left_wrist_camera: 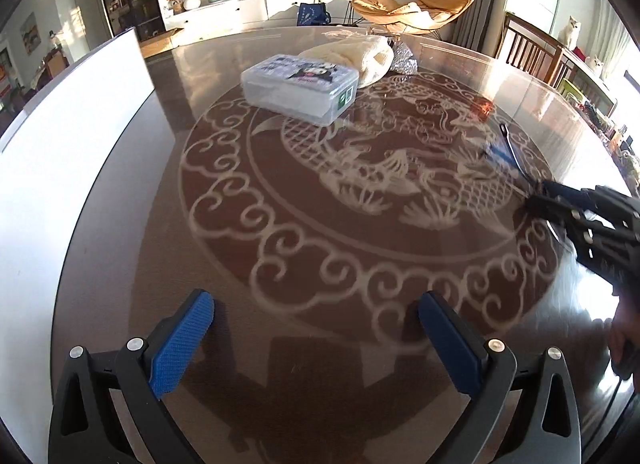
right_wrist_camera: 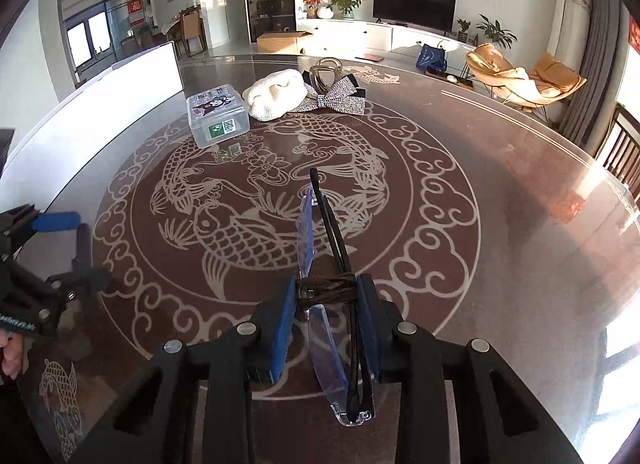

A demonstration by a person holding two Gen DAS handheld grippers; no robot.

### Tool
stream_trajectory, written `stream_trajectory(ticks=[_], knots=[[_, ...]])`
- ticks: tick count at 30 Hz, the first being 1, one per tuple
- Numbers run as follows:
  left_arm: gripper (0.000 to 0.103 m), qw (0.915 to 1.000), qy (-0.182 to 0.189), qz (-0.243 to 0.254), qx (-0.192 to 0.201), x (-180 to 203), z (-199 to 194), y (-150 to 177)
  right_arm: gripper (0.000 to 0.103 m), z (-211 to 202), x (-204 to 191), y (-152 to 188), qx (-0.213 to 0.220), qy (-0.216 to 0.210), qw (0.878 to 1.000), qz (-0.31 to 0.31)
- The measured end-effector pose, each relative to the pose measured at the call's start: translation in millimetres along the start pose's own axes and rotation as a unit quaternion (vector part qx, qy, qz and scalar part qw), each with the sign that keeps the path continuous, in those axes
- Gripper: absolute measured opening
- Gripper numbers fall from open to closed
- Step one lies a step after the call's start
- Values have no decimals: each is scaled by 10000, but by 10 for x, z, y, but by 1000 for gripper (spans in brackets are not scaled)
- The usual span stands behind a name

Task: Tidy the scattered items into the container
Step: 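Close the right gripper on the glasses while the left gripper grasps the clear Kuromi box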

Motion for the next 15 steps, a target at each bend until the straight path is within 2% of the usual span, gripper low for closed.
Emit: stream_trajectory(ticks=[6,11,15], knots=[[103,9950,-549,-838,27,200,507,-772,31,-11,-21,17,1,60,10000,-6],[103,9831,-999,-1530,63,220,723,-1078,32,-43,-3,35,8,-9,10000,46],[103,9789,-1105,-1720,76,59,857,-1258,32,-58,-2,42,14,-68,9999,88]])
Point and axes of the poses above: each gripper's, at about its wrist camera, not at the fingertips, and z roughly the way its jaws point, x to its right, y to its underside, the point moved 4 cm from there along z, roughly the way its jaws point, and after that the axes turned 2 degrees about -z, right-handed, at the moved point
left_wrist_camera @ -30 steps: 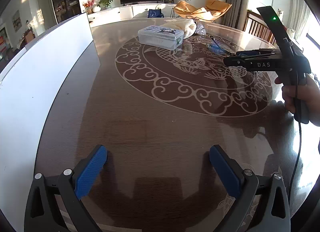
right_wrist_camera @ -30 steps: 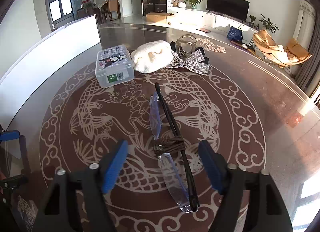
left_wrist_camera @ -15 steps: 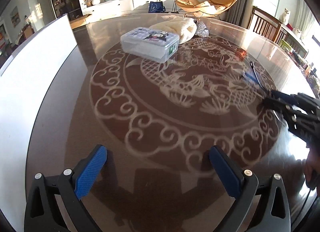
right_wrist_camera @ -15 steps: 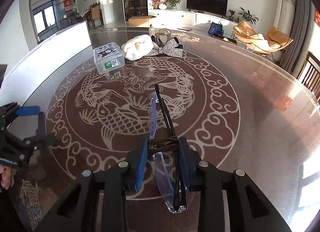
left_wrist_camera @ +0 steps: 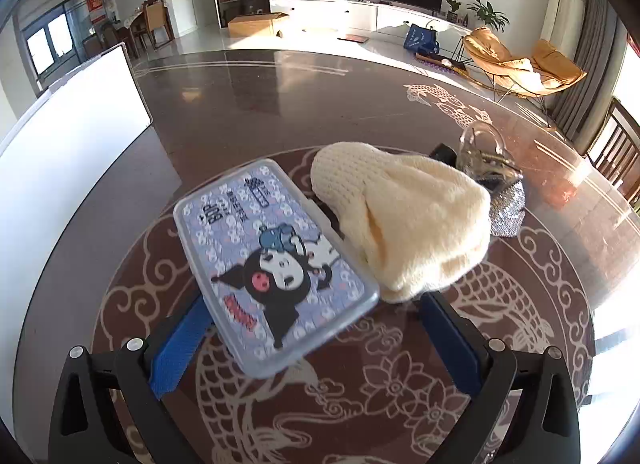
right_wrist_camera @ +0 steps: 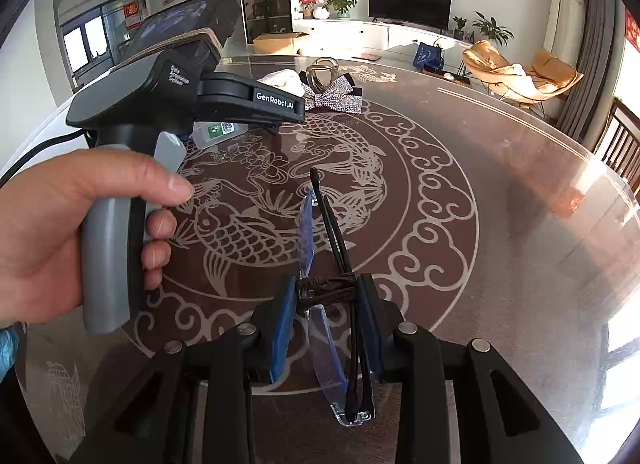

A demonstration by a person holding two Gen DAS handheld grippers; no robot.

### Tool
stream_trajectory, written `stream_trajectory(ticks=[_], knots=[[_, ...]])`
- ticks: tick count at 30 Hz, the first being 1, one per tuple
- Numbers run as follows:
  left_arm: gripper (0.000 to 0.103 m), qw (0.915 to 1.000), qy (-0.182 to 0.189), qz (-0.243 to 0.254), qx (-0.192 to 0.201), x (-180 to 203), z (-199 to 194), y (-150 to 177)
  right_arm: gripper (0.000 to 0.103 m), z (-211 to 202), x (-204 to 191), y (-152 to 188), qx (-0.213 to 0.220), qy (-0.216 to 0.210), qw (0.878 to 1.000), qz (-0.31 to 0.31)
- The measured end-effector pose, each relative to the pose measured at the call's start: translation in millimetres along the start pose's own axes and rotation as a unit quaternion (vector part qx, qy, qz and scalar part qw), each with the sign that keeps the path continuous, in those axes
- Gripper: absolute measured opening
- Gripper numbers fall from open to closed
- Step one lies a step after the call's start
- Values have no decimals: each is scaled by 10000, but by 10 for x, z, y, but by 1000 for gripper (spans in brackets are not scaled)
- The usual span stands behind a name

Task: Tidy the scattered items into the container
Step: 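Close the right gripper on the glasses while the left gripper grasps the clear Kuromi box, then lift the Kuromi box with the left gripper while the right gripper holds the glasses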

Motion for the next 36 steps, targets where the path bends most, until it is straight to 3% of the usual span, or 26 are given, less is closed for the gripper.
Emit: stream_trajectory(ticks=[5,7,12,14,17,22,24,25,26,31,36], knots=[[103,9999,154,-16,51,-392,5,-11,32,-18,18,13,10,-63,10000,54],[103,9992,368,-113,120,-628,-59,44,32,-20,11,17,6,-46,10000,42],[103,9963,820,217,143,-937,-153,148,32,-25,5,-9,-10,20,10000,-13],[103,9961,830,266,140,-928,-153,150,32,-25,1,-13,-10,20,10000,-13],[103,9970,407,651,6,-749,-65,123,32,-24,4,-15,-11,34,10000,-23],[103,9917,731,1058,15,-606,14,-16,32,-15,28,-14,-9,27,10000,-14],[92,9902,783,1154,103,-612,-32,1,32,-12,36,-13,-2,21,10000,-4],[70,9890,838,1200,208,-627,-81,17,31,-12,35,-12,1,28,10000,-6],[61,9878,897,1244,269,-647,-121,47,31,-12,30,0,3,27,10000,-6],[60,9817,1157,1483,279,-856,-368,364,31,-36,-1,13,21,-86,10000,-12],[60,9727,1311,1899,234,-1208,-795,979,31,-251,-295,259,72,-489,9985,215]])
Point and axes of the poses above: each gripper's, at about its wrist camera, not at the fingertips, and z roughly the way its jaws point, x to its right, y to its underside, the point moved 4 cm from there along z, roughly the way its jaws point, and after that the axes turned 2 degrees about -z, right-handed, at the moved point
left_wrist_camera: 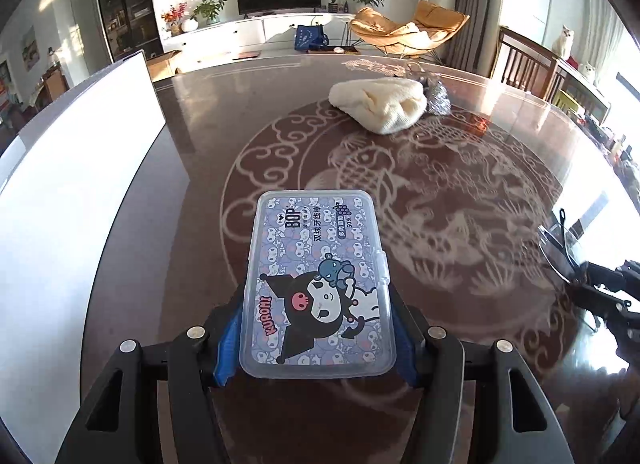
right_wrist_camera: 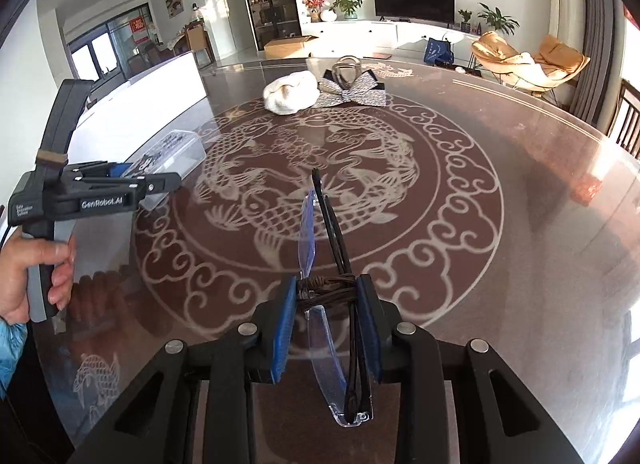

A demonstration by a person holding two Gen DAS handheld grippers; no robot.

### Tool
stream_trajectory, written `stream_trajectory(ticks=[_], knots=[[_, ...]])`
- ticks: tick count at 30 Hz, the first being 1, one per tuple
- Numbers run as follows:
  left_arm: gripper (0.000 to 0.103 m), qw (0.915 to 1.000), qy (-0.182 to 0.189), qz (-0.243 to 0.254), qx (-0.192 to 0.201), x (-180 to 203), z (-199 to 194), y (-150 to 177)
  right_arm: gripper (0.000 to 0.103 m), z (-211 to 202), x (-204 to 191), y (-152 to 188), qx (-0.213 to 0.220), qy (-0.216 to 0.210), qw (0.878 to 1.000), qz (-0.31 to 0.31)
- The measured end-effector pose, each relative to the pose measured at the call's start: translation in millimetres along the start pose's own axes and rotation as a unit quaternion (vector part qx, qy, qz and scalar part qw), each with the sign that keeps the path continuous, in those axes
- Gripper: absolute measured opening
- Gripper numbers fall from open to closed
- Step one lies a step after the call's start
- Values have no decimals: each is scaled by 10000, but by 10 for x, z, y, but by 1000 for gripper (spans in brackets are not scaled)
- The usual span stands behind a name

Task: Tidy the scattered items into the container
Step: 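Lift the Kuromi box with the left gripper while the right gripper holds the glasses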

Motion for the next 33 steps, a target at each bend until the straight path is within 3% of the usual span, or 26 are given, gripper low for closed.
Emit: stream_trajectory(ticks=[3,6,8,9,12,15,22,33], knots=[[60,10000,3,-5,9,-21,-261,337,31,-103,-244,162,-17,64,9999,-127],[63,9999,-63,-117,-54,-52,-294,376,35,-82,-389,186,-92,472,9977,-468],[82,9998,-82,-127,-105,-48,-257,356,54,-67,-374,179,-112,553,9975,-429],[88,9998,-79,-127,-117,-49,-231,347,57,-65,-334,182,-127,471,9982,-335],[93,9998,-88,-147,-143,-111,-198,338,61,-78,-292,187,-108,303,9992,-240],[103,9996,-103,-168,-217,-102,-161,350,64,-58,-357,196,-154,502,9977,-439],[103,9995,-113,-178,-237,-93,-149,343,73,-41,-312,185,-189,527,9978,-352],[103,9995,-115,-176,-236,-93,-146,338,77,-8,-316,175,-212,488,9980,-333]])
Point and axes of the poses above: each gripper's, at about its wrist camera, not at the fingertips, and z roughly the way its jaws point, x to its right, y to its underside, the point moved 4 cm from there along z, roughly the way its jaws point, and after that the axes turned 2 degrees about -z, right-handed, at the moved point
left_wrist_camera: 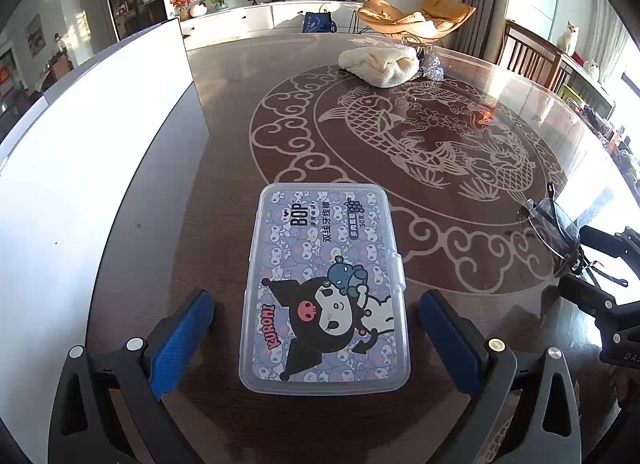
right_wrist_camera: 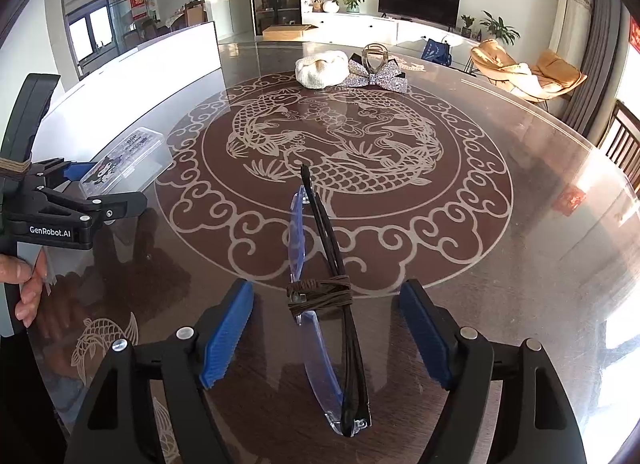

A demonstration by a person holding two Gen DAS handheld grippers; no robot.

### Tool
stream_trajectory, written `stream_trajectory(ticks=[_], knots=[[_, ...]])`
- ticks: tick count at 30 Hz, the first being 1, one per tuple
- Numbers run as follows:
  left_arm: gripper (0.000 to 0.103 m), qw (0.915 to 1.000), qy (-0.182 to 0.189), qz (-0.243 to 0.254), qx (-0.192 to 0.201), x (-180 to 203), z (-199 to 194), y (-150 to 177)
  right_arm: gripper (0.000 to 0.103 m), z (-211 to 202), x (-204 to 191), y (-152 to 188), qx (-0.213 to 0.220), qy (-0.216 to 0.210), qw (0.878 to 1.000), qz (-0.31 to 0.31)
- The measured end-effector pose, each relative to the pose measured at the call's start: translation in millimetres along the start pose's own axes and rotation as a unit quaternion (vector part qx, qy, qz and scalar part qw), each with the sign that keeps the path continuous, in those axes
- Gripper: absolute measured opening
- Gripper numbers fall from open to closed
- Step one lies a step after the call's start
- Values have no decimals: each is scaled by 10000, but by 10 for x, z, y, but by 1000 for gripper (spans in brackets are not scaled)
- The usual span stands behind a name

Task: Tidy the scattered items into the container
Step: 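Lift the Kuromi box with the left gripper while the right gripper holds the glasses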

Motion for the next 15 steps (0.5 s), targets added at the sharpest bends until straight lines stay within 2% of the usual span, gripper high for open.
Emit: stream_trajectory(ticks=[15], knots=[[103,9999,-86,-114,-18,6,-13,20,80,17,-17,0,-10,-28,10000,-13]])
Point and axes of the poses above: each gripper's, at about its wrist camera, not at the fingertips, and z roughly the way its jaws point, x to its right, y to its underside, the point moved 4 cm from there along z, roughly the way its jaws point, and after that the axes turned 2 degrees about -z, right-handed, at the moved point
